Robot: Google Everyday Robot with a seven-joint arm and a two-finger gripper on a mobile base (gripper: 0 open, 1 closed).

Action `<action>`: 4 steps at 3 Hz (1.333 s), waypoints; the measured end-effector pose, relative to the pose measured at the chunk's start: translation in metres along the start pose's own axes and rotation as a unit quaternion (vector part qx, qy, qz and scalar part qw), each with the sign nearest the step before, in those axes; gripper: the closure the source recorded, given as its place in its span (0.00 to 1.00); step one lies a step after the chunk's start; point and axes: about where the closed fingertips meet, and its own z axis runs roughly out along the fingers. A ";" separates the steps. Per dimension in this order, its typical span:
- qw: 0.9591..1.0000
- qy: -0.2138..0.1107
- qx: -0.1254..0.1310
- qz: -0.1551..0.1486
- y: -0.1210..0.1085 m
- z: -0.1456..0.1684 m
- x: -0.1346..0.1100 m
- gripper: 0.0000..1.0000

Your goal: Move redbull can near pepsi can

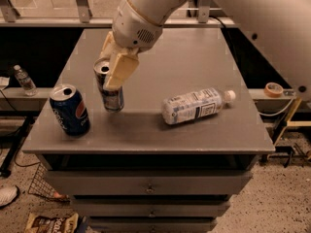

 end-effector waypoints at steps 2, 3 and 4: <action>0.999 0.004 -0.050 -0.017 -0.014 0.034 -0.002 1.00; 0.998 -0.006 -0.066 -0.024 -0.019 0.046 -0.006 1.00; 0.996 -0.014 -0.078 -0.036 -0.023 0.054 -0.016 1.00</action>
Offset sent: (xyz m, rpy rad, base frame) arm 0.0158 0.0376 -0.0409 -0.0685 0.0964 0.1303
